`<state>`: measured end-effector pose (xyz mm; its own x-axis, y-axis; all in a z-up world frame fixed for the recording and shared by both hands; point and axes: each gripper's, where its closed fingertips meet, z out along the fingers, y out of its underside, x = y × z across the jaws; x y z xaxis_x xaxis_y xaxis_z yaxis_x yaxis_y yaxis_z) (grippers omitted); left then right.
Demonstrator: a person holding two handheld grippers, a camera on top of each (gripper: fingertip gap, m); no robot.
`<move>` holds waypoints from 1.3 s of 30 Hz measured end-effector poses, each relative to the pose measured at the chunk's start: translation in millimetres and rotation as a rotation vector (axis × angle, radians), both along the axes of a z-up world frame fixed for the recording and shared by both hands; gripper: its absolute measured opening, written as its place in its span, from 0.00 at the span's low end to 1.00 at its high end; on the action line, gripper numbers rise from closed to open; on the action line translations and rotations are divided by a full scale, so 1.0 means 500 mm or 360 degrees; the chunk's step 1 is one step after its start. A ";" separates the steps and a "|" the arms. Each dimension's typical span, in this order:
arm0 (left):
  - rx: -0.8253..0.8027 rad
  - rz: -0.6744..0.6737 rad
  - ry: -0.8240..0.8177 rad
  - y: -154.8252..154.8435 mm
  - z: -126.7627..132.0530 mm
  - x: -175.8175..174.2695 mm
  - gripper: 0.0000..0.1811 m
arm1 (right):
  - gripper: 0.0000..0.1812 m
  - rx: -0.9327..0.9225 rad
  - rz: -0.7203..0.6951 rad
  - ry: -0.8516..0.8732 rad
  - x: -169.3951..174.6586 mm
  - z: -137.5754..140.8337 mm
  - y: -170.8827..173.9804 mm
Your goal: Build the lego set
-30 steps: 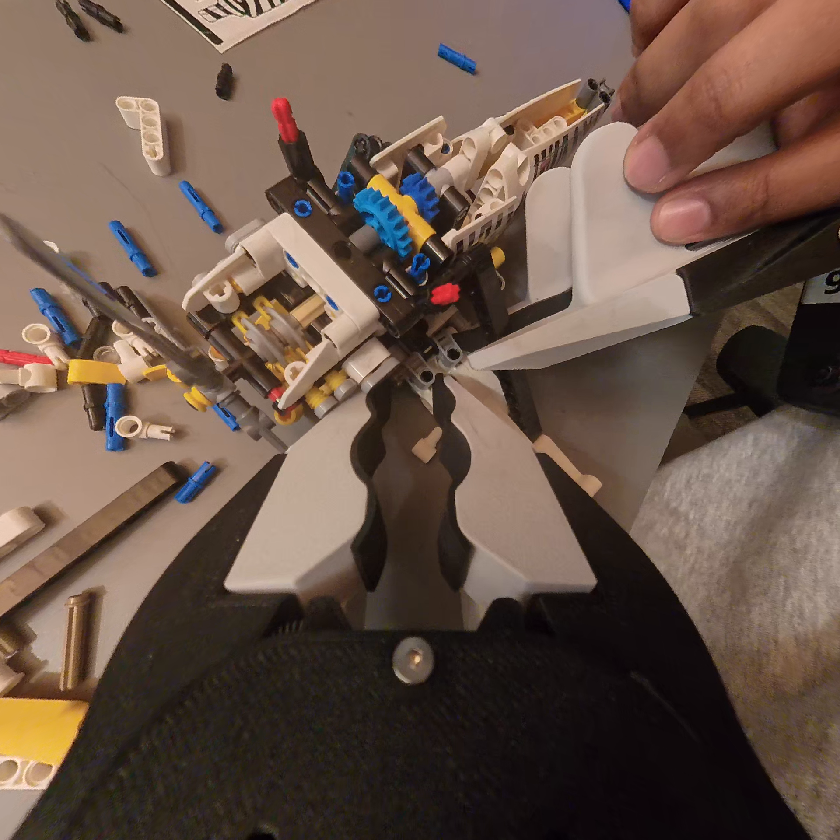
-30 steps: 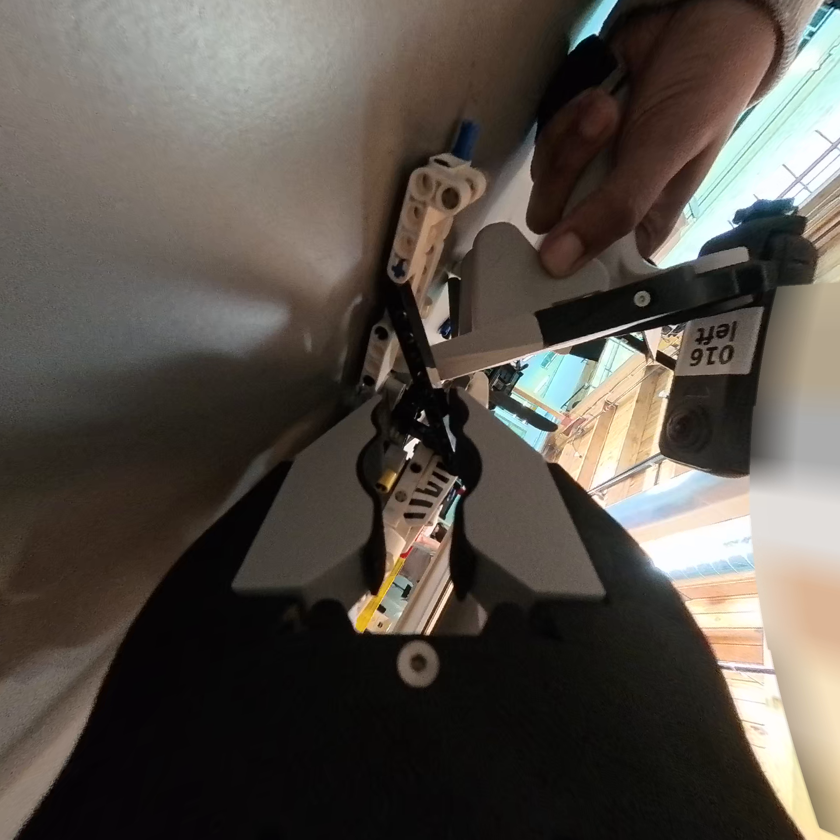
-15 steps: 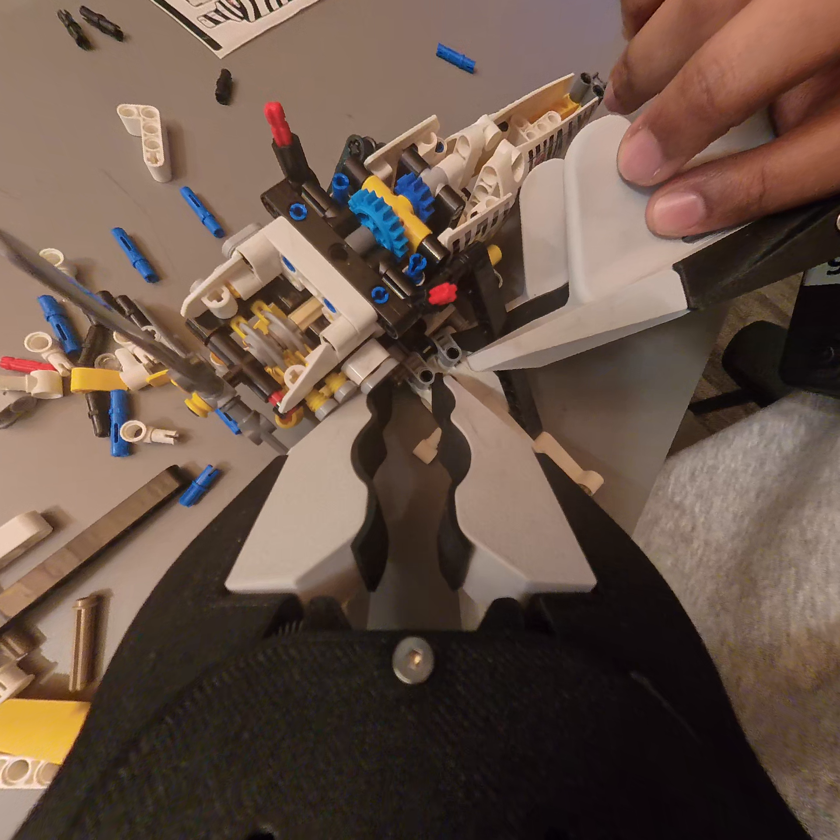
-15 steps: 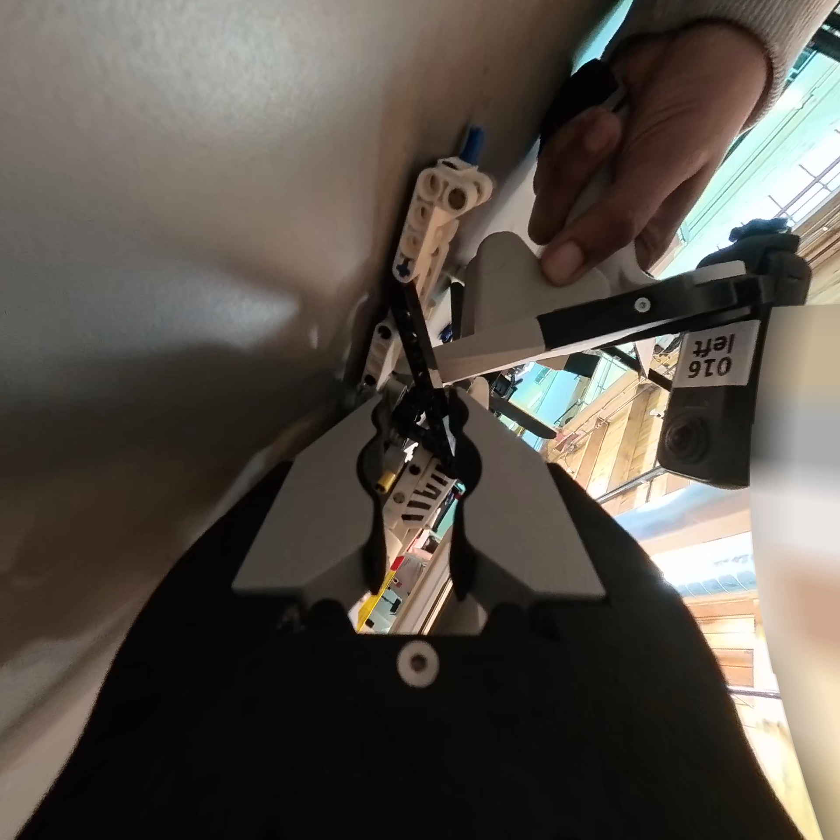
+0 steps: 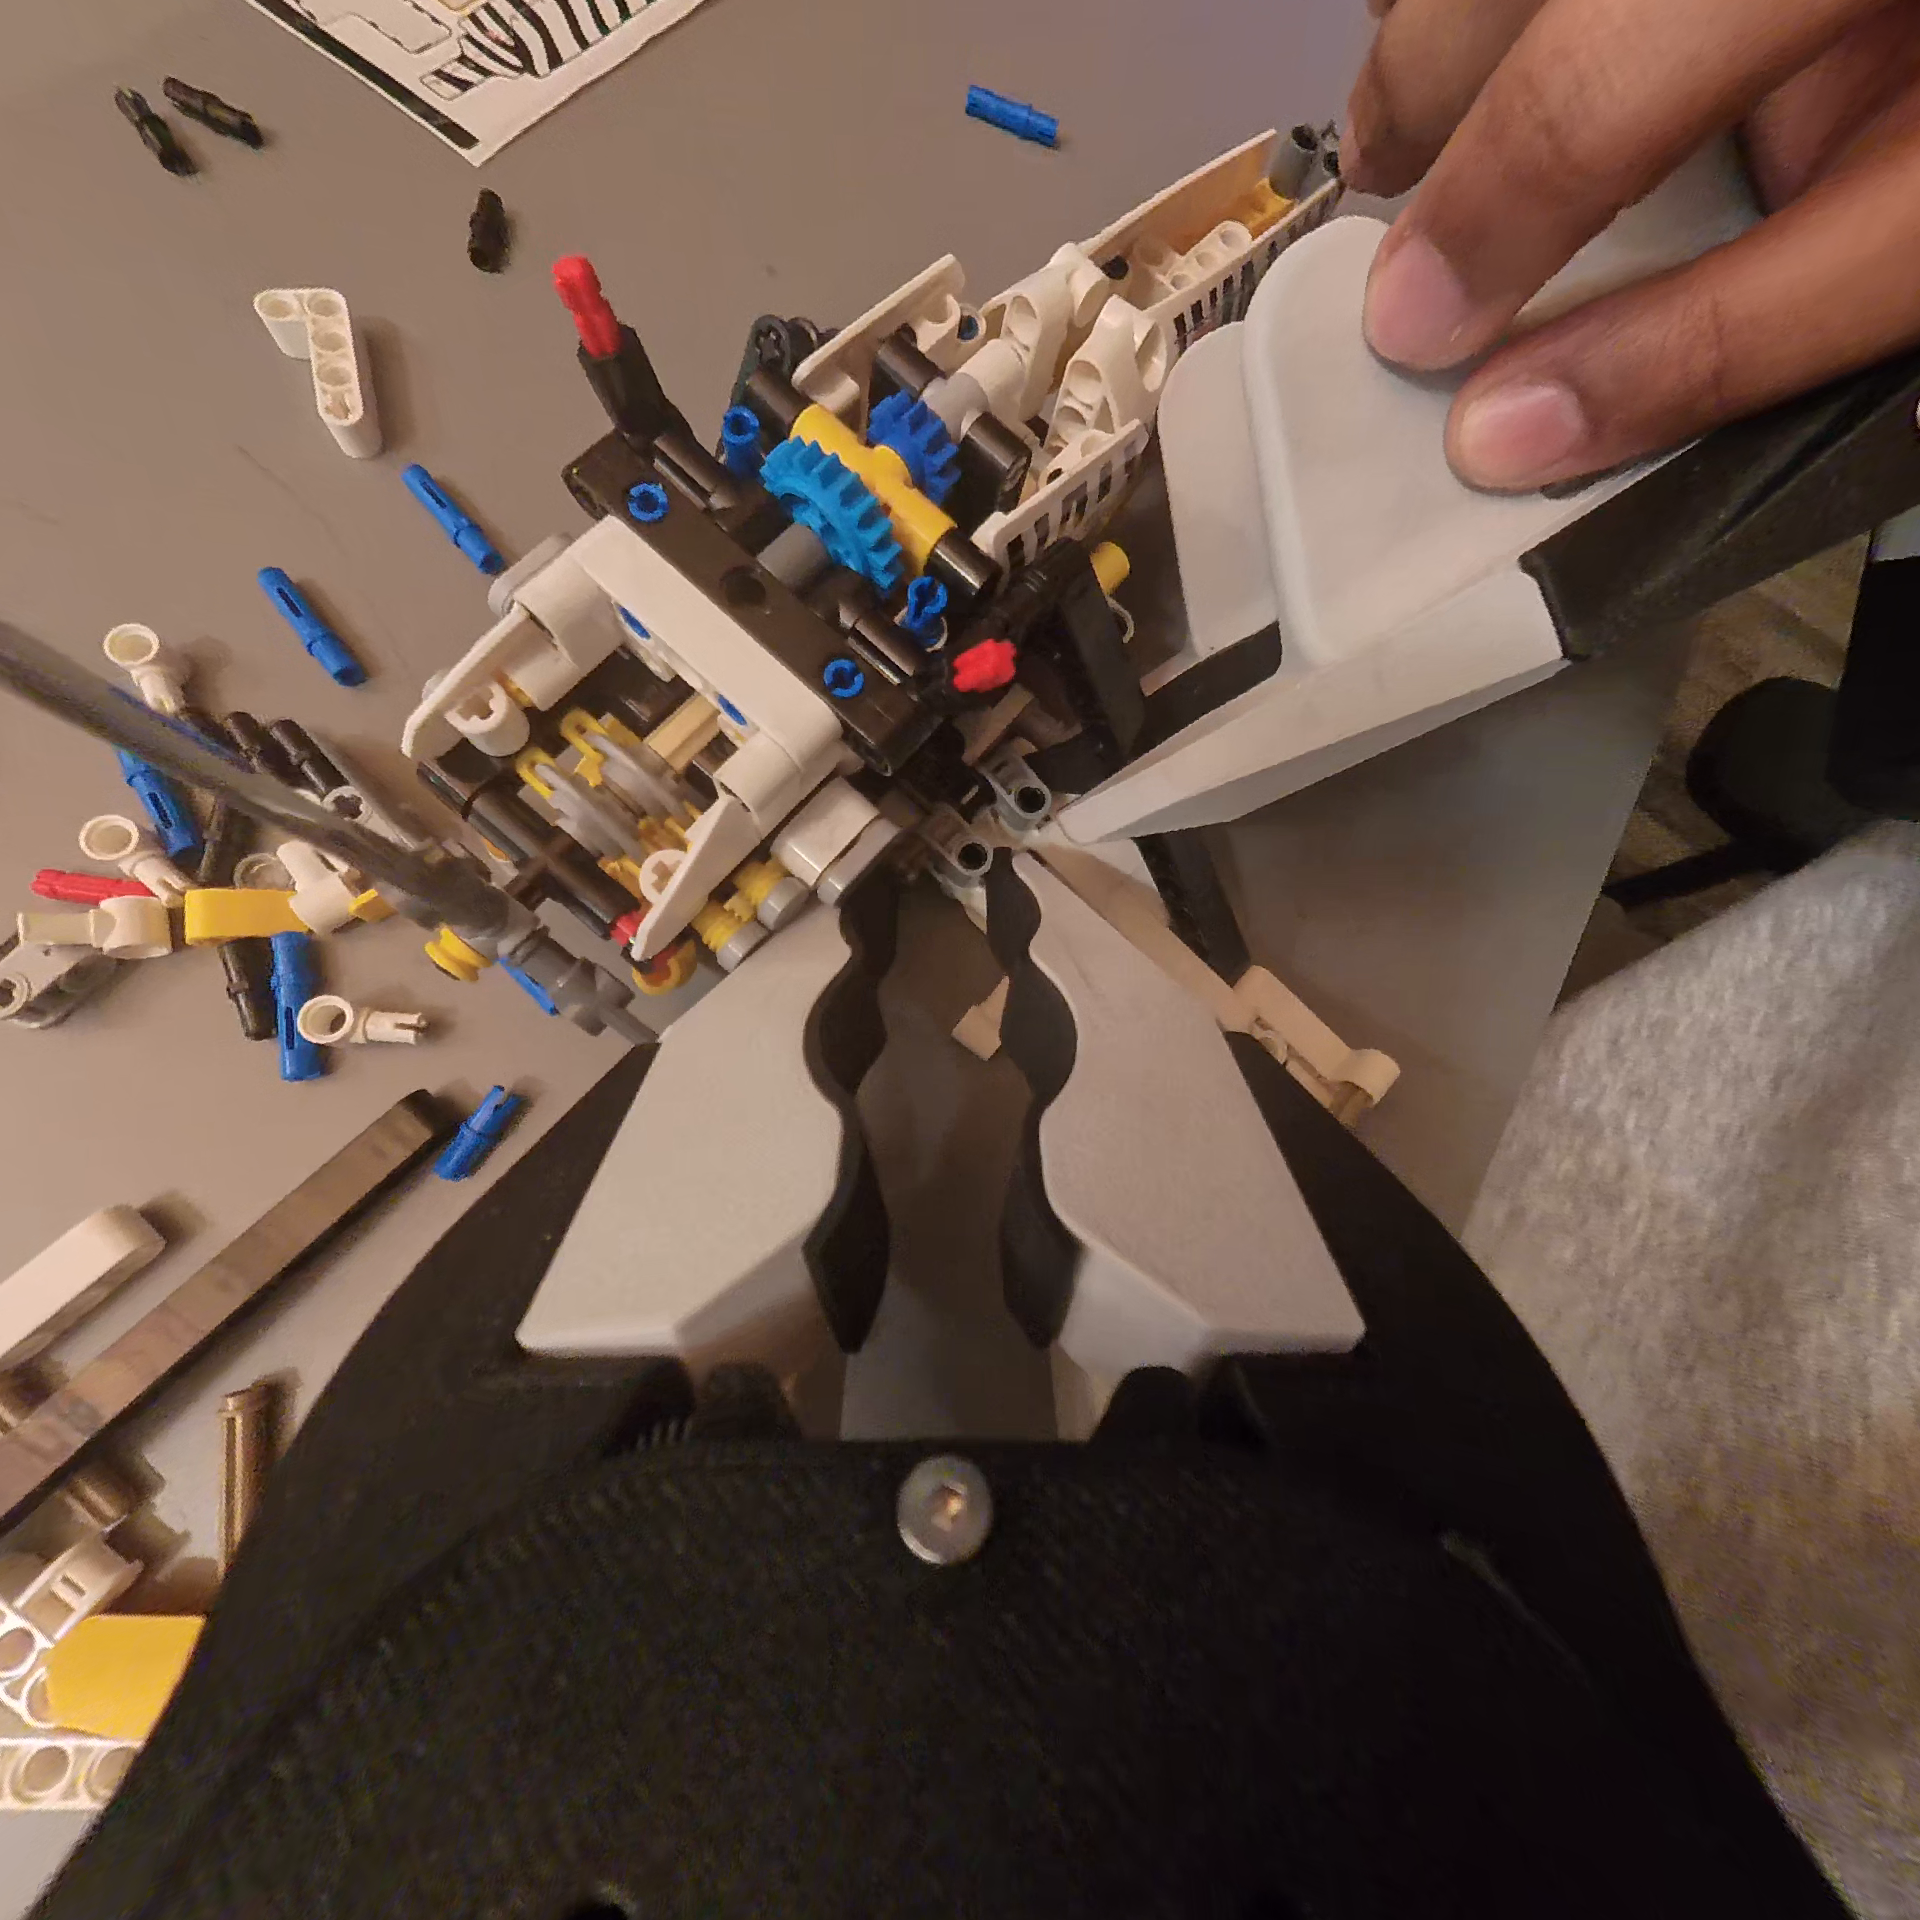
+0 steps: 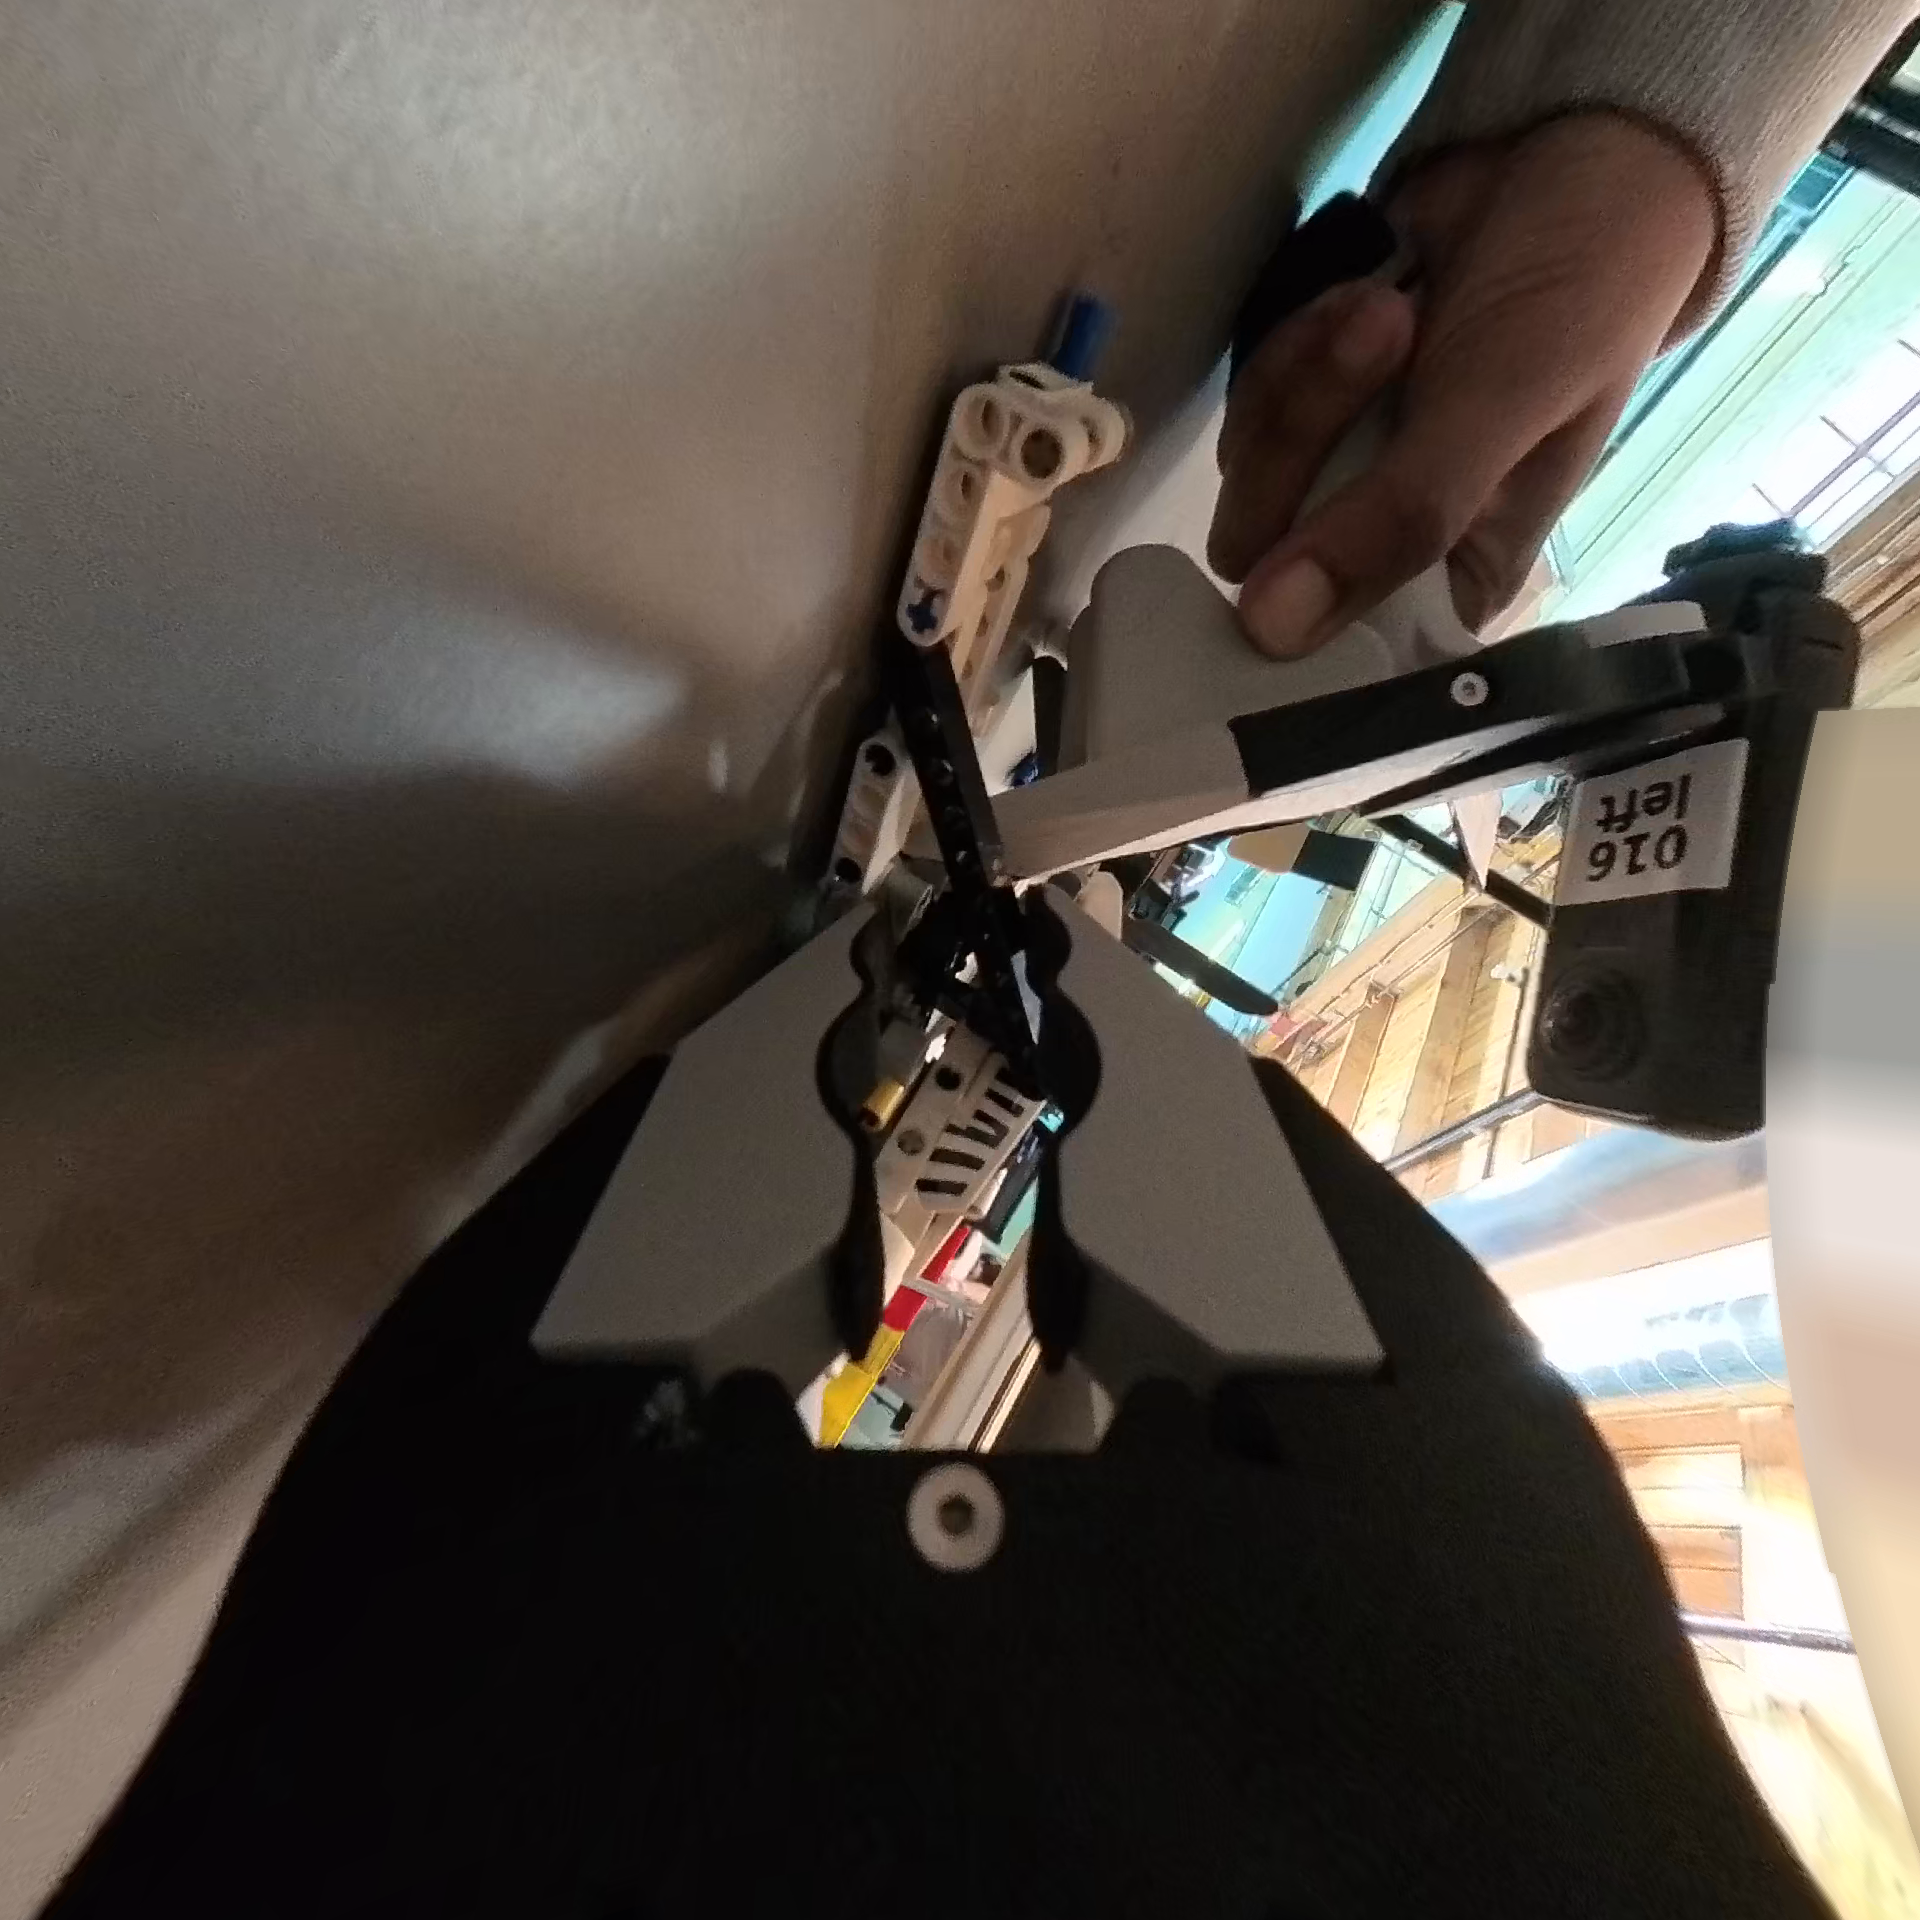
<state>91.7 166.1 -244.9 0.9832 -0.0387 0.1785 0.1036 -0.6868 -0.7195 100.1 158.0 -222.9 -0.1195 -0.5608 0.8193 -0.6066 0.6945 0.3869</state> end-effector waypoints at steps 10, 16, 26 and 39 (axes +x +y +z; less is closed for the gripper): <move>0.0001 0.0018 0.0039 0.002 0.001 -0.005 0.09 | 0.12 -0.0004 -0.0013 0.0020 -0.001 -0.002 0.000; 0.0002 0.0025 0.0063 0.003 0.001 -0.006 0.09 | 0.12 -0.0006 -0.0012 0.0025 -0.002 -0.001 -0.001; 0.0012 0.0177 -0.0096 0.010 0.002 -0.014 0.13 | 0.12 -0.0013 -0.0112 0.0105 -0.019 0.001 0.003; 0.0103 0.0470 -0.0308 0.013 0.014 -0.047 0.10 | 0.11 -0.0107 -0.0158 0.0141 -0.038 0.008 0.007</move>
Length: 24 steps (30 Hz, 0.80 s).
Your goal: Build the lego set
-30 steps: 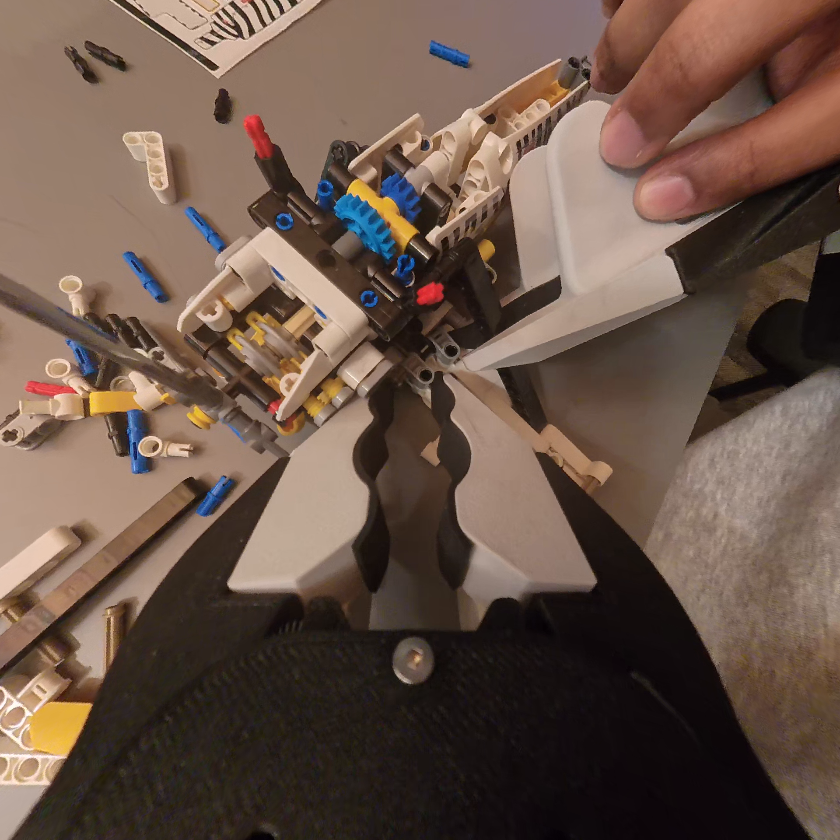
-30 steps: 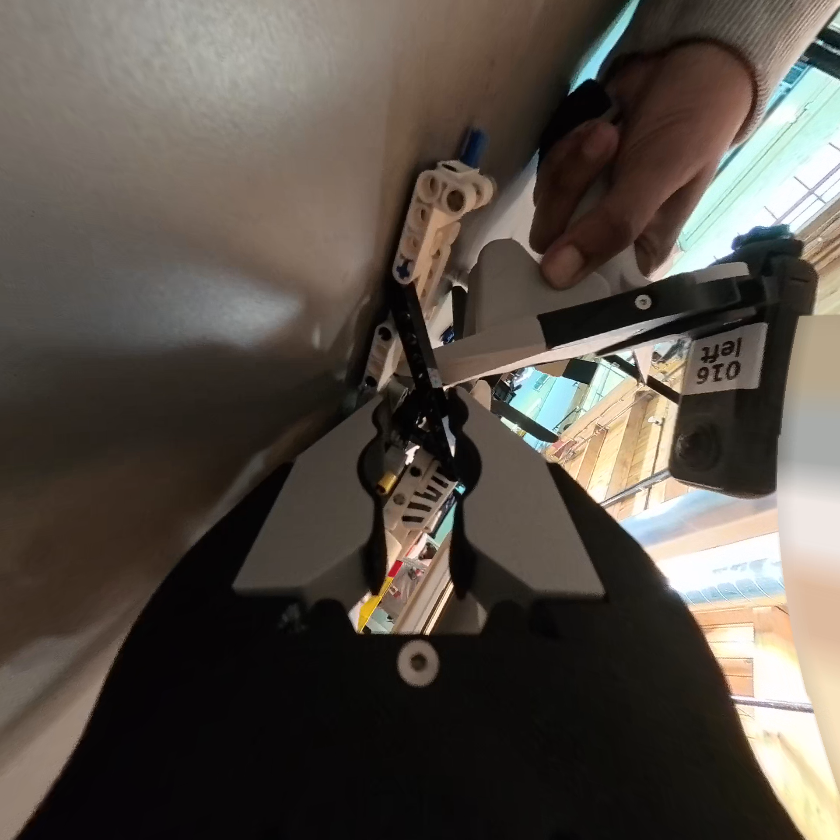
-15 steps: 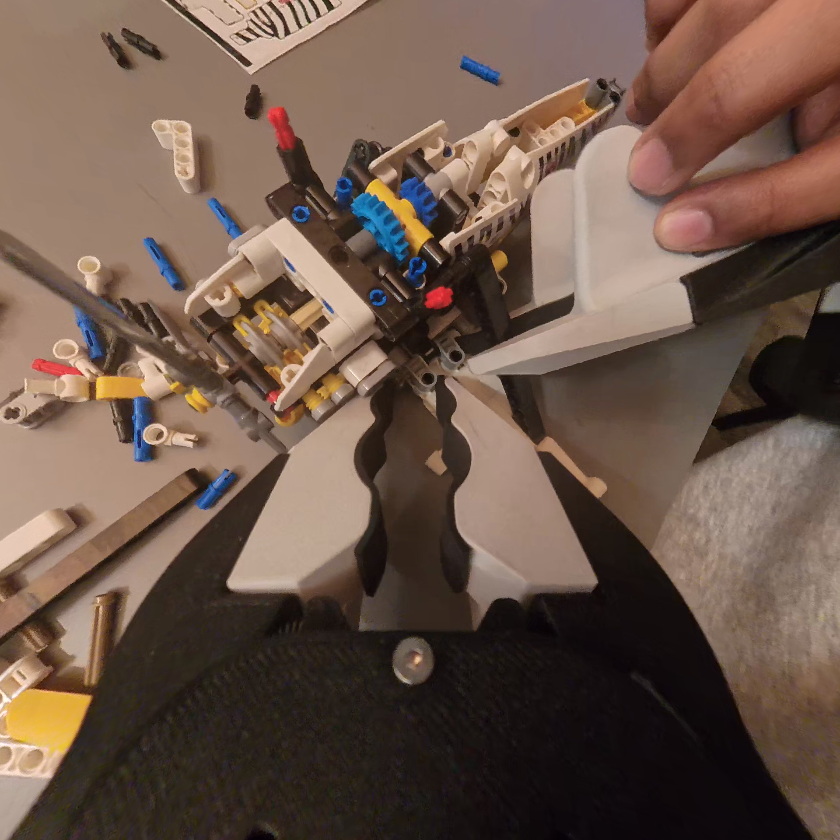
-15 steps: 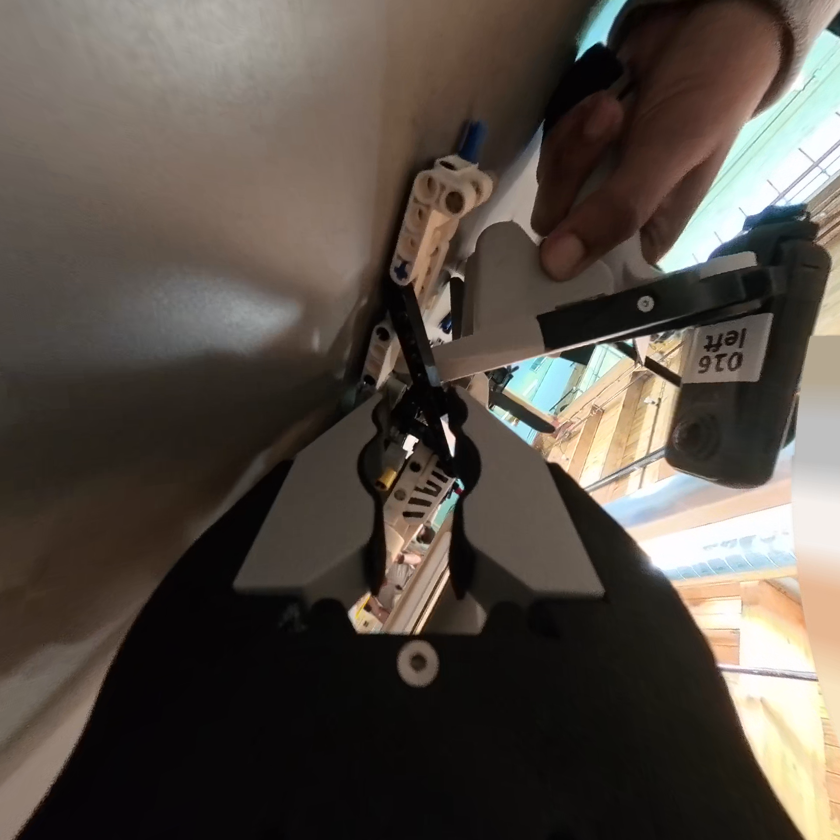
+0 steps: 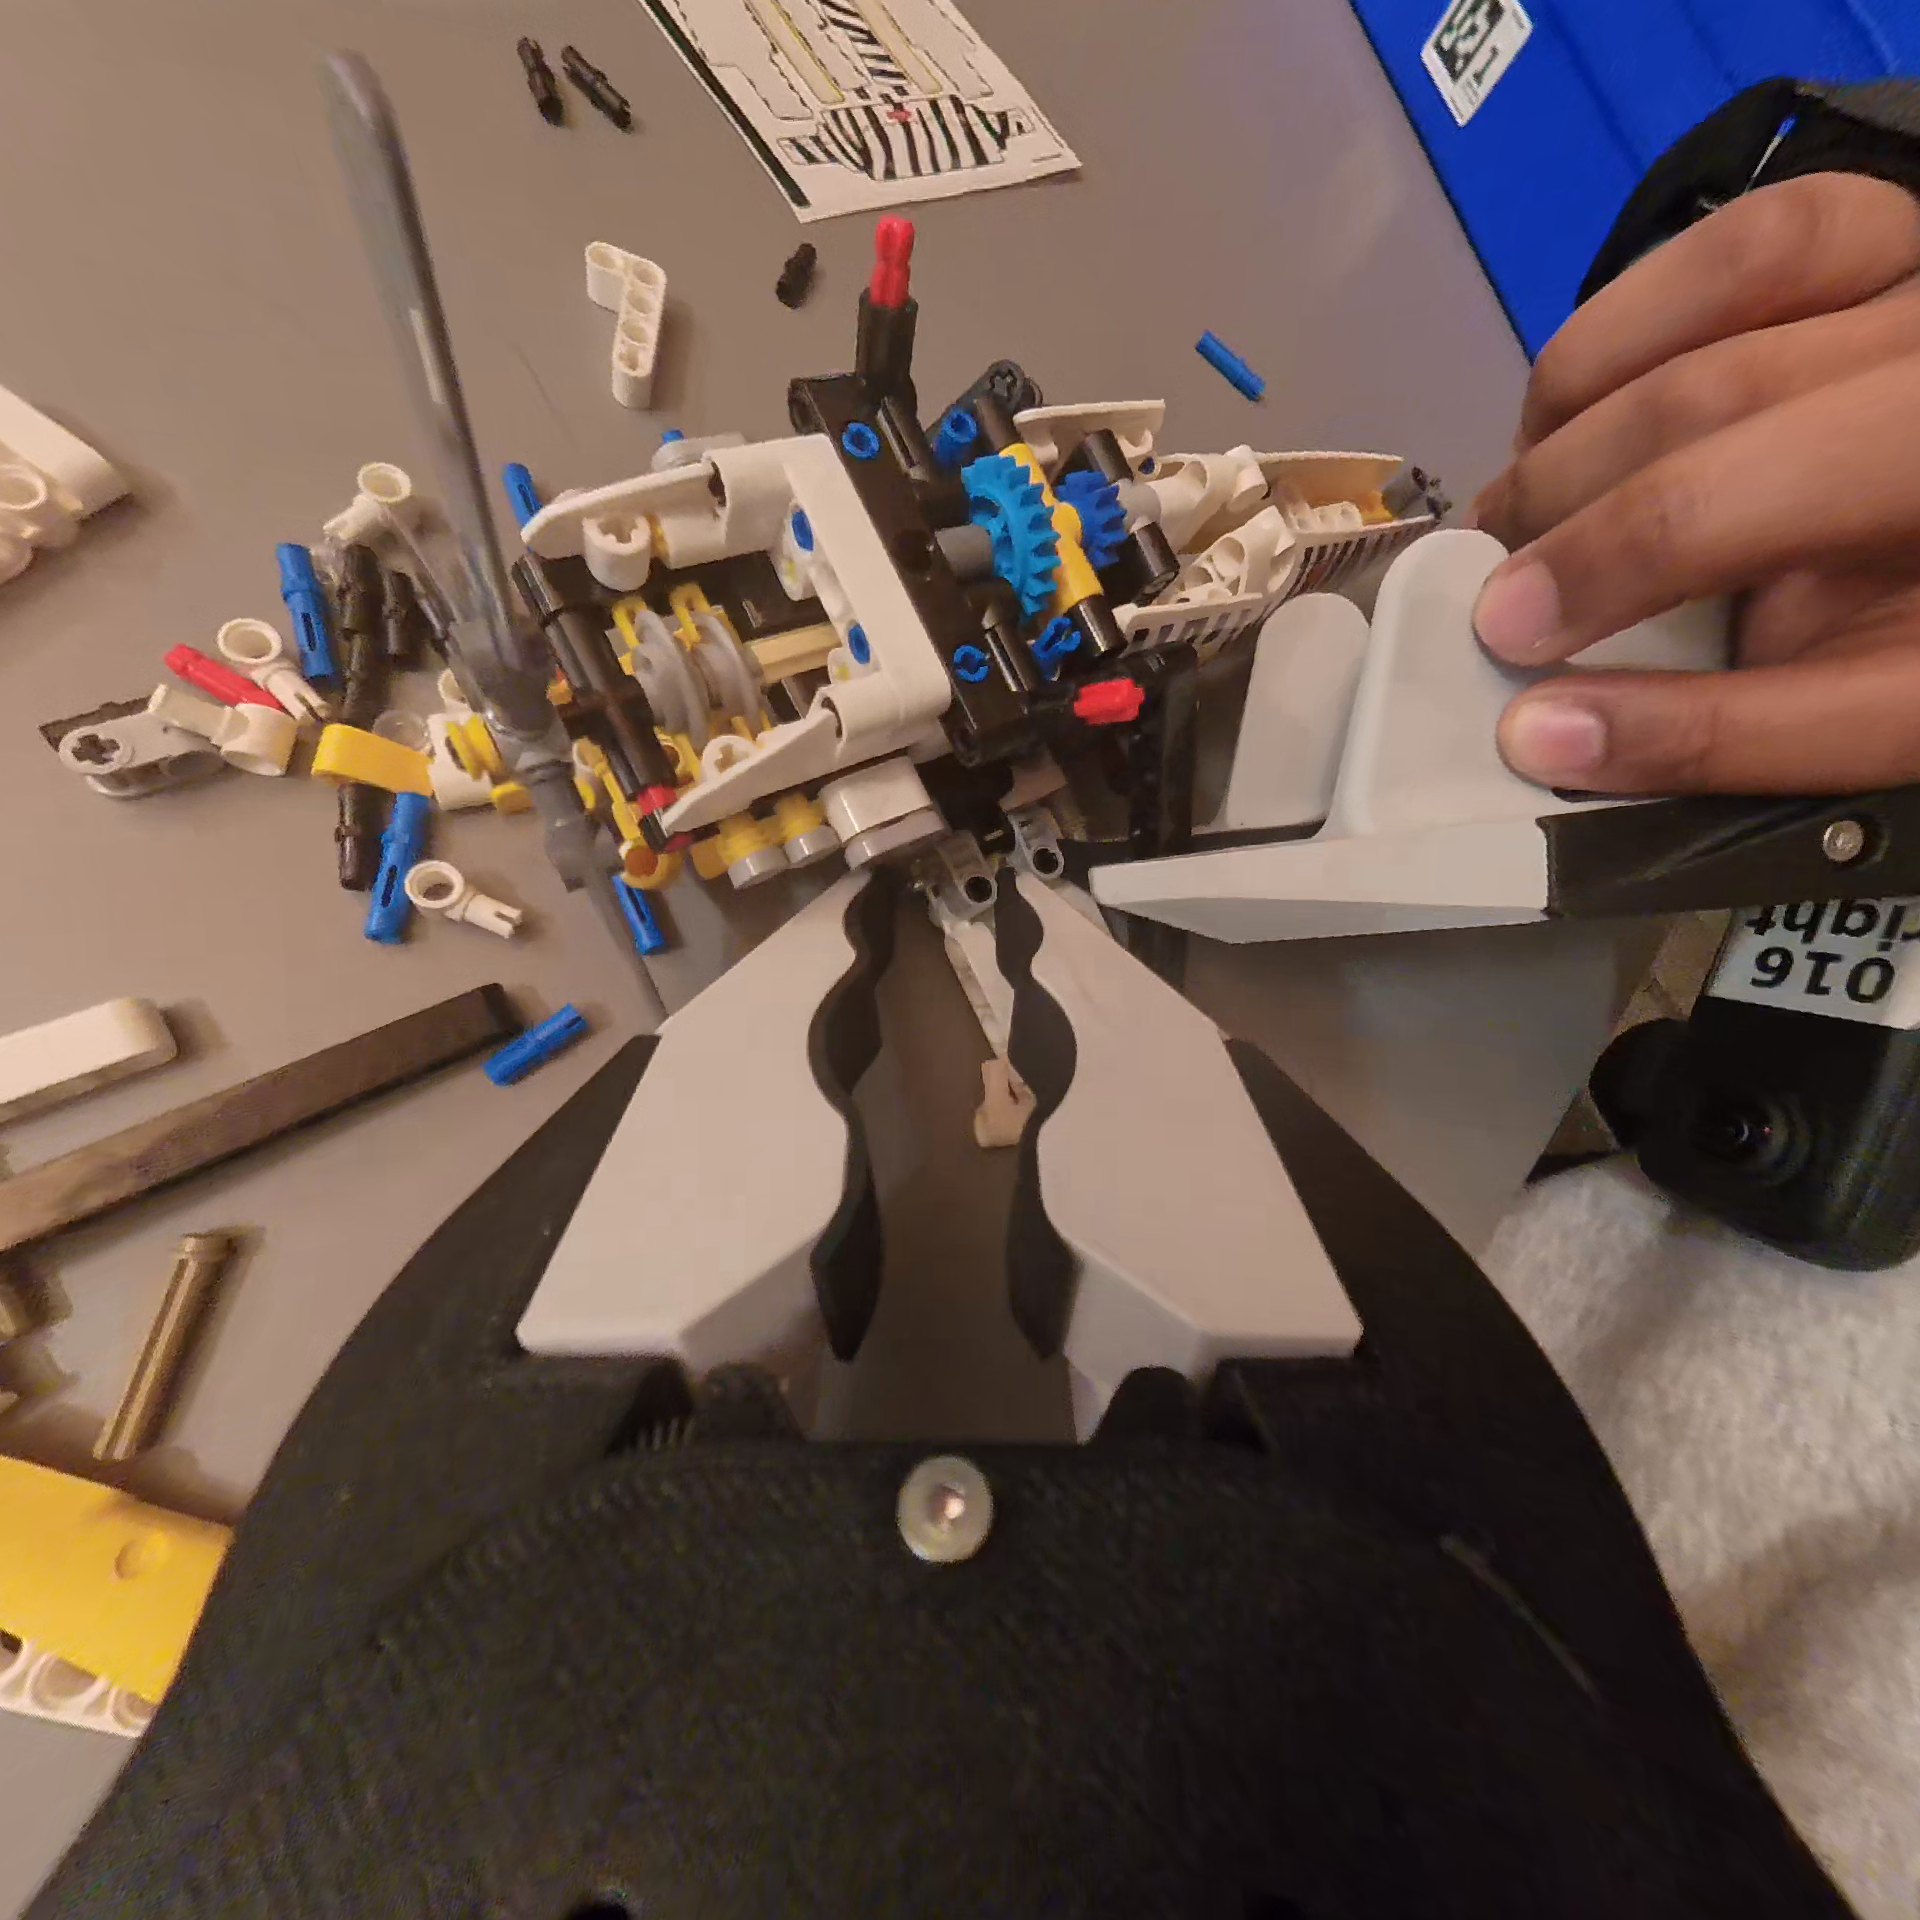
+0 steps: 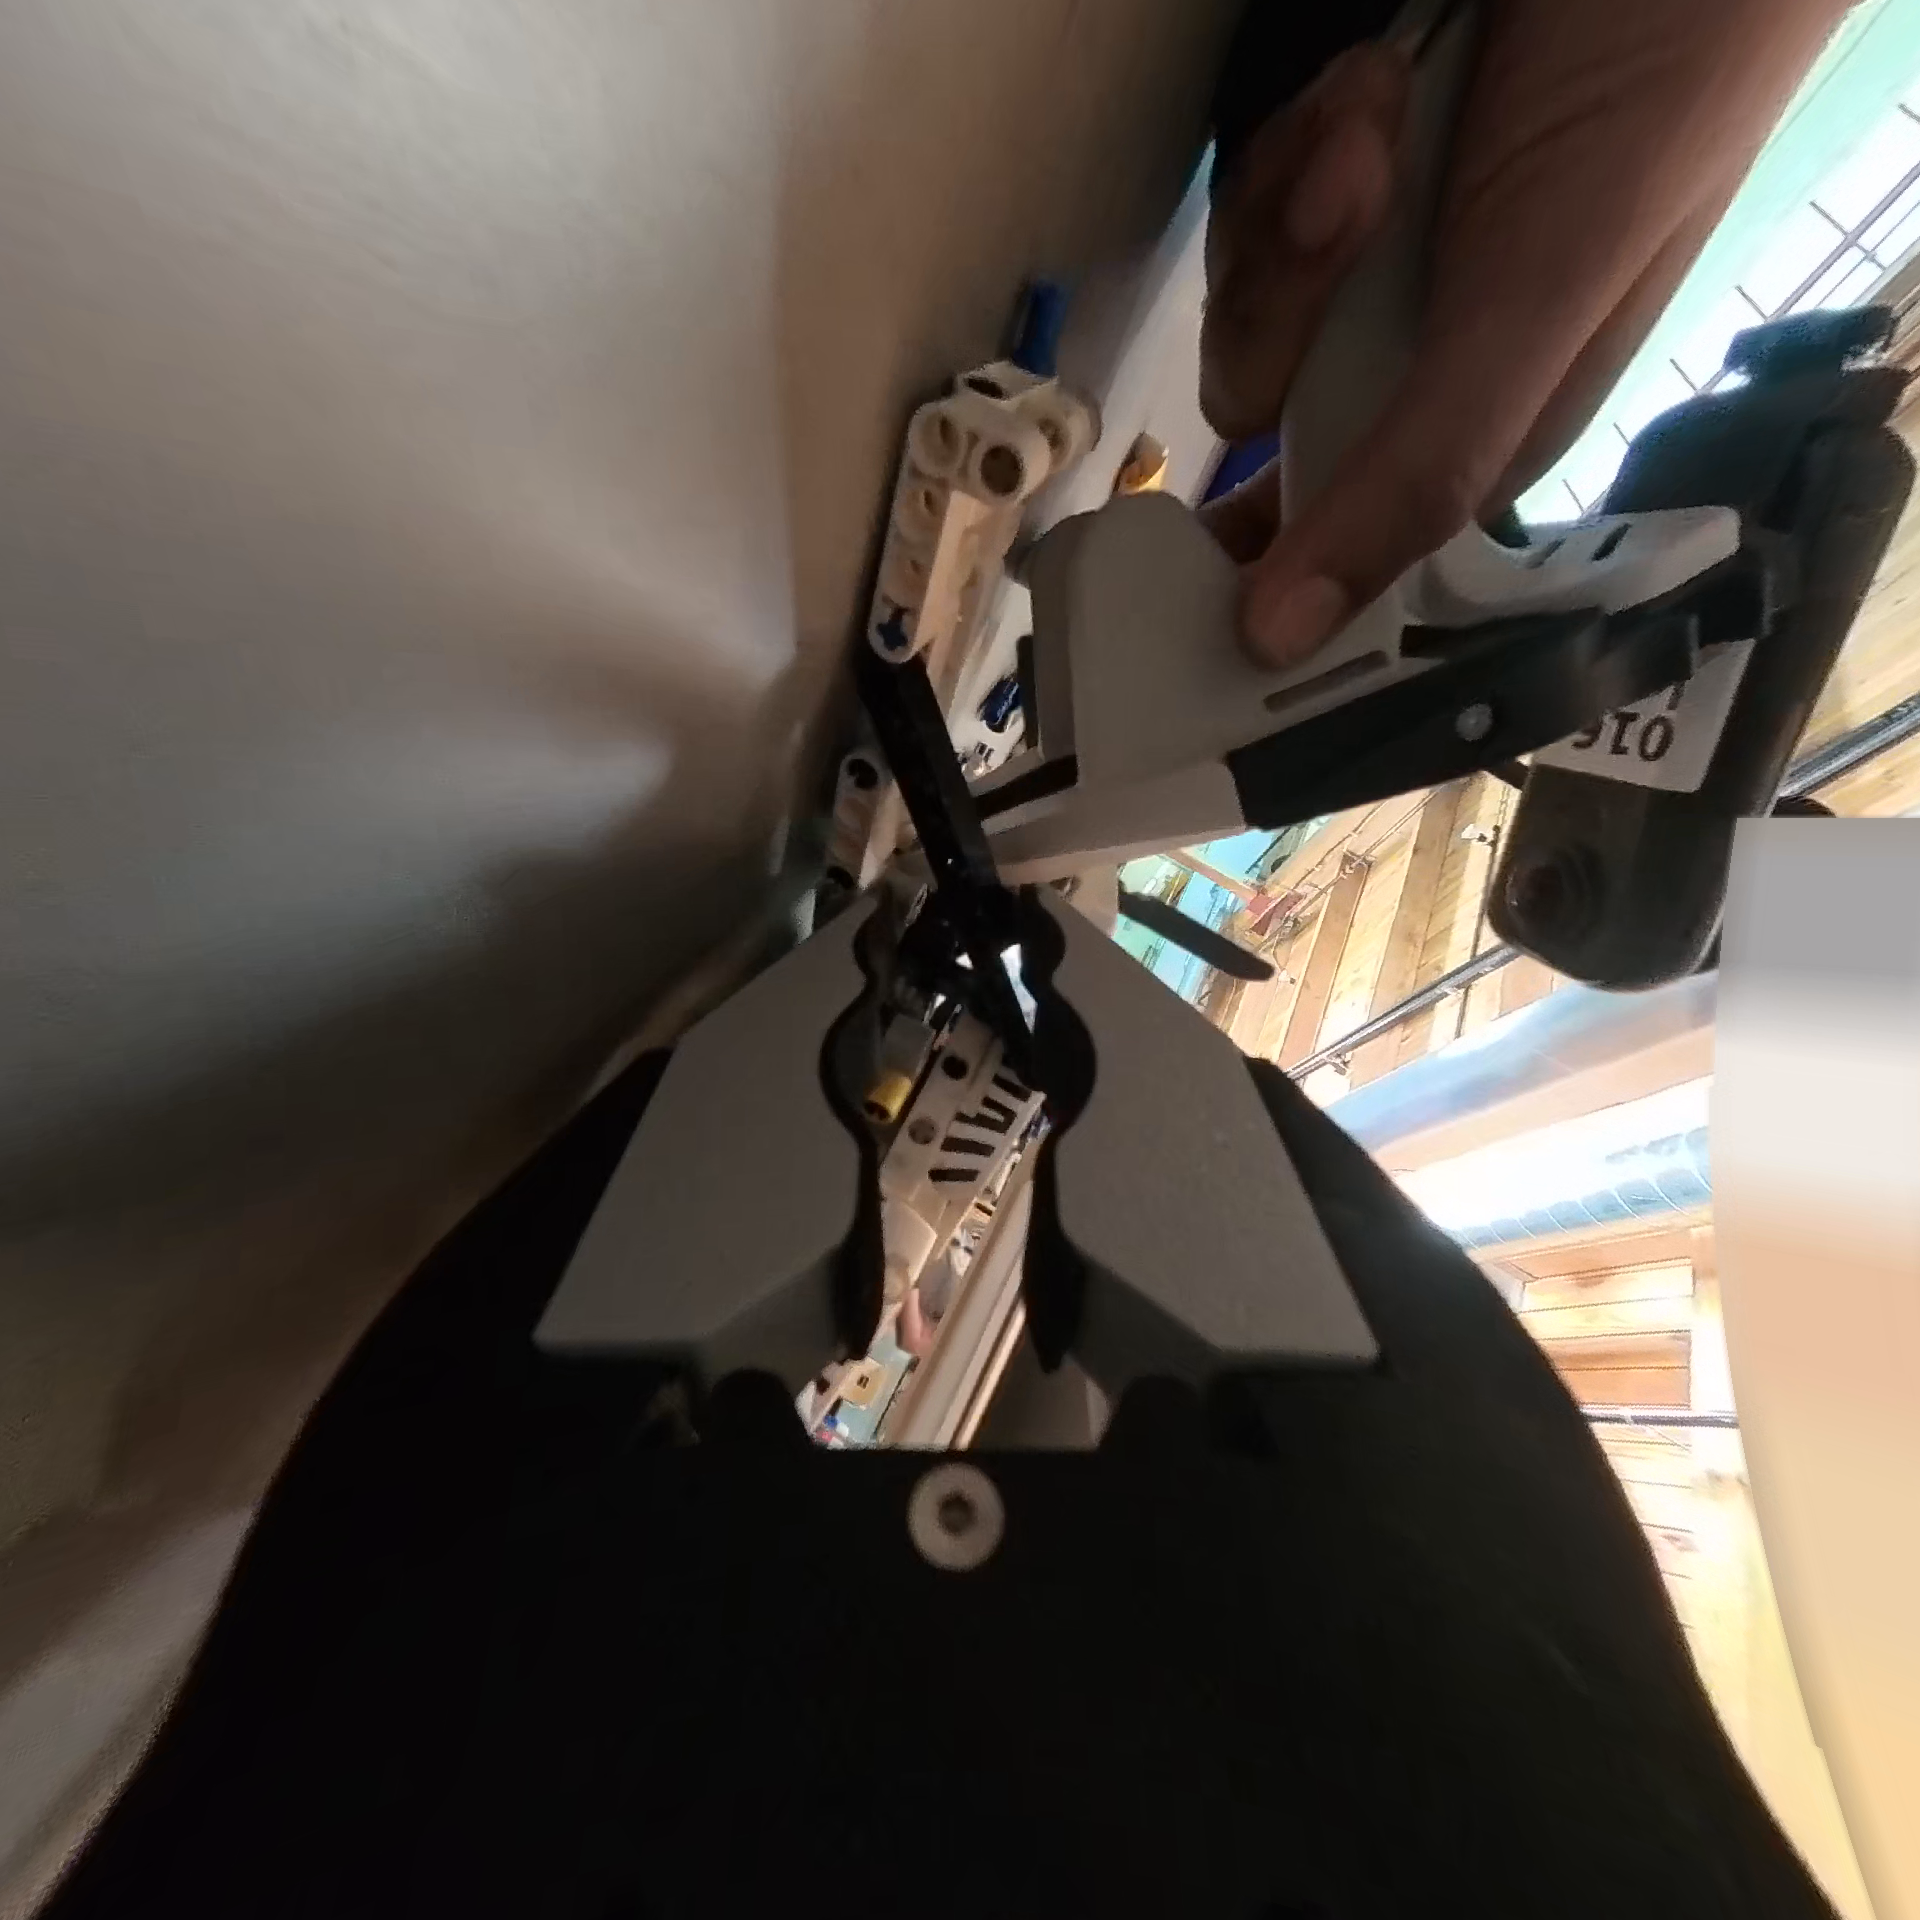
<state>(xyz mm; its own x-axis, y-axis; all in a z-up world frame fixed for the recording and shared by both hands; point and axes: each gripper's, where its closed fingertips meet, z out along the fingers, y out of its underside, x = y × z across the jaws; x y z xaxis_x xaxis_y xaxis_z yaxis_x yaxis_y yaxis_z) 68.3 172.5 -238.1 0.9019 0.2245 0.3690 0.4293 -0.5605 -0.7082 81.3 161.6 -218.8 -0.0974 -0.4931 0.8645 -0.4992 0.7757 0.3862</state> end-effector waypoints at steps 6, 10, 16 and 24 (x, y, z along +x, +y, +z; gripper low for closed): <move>-0.0061 0.0011 0.0102 0.003 -0.006 -0.006 0.11 | 0.11 0.0001 -0.0020 -0.0037 -0.003 0.000 0.000; -0.0063 0.0007 0.0100 0.004 -0.007 -0.008 0.10 | 0.11 0.0006 -0.0023 -0.0042 -0.005 -0.001 0.001; -0.0098 -0.0082 0.0179 0.003 -0.010 -0.009 0.10 | 0.11 0.0009 -0.0028 -0.0055 -0.006 -0.001 -0.001; -0.0119 -0.0144 0.0269 0.004 -0.011 -0.009 0.09 | 0.11 -0.0010 -0.0019 -0.0094 -0.006 -0.002 0.002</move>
<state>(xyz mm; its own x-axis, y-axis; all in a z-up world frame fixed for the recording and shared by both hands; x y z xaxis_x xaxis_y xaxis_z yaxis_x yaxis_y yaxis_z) 63.7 174.5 -243.4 0.9673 0.1609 0.1959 0.2533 -0.6450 -0.7210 78.2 162.4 -219.7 -0.1540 -0.4860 0.8603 -0.5118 0.7840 0.3513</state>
